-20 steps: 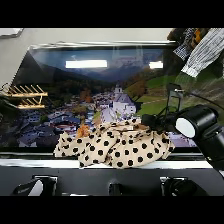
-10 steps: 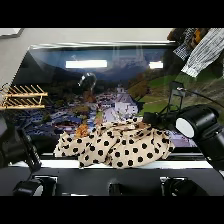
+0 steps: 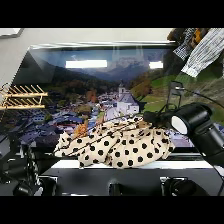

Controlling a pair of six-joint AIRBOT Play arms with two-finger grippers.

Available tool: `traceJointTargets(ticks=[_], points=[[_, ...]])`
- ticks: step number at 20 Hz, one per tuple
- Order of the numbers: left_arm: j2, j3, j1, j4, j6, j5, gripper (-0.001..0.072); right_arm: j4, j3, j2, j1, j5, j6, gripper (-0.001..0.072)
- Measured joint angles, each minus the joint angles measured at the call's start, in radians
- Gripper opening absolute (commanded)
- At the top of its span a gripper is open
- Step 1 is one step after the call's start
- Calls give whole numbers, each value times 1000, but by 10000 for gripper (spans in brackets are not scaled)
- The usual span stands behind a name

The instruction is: Fold the clothes and pants, and hang the long-sleeved shirts on hangers.

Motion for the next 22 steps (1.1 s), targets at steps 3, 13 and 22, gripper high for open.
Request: traceJointTargets(ticks=[3, 13, 22], points=[[10, 0, -4, -7, -14, -26, 16, -10, 0, -14, 0, -2, 11, 22], [11, -38, -5, -11, -21, -48, 17, -16, 0, -18, 0, -16, 41, 22], [-126, -76, -11, -64, 85, 75, 16, 62, 3, -15, 0, -83, 41, 22]])
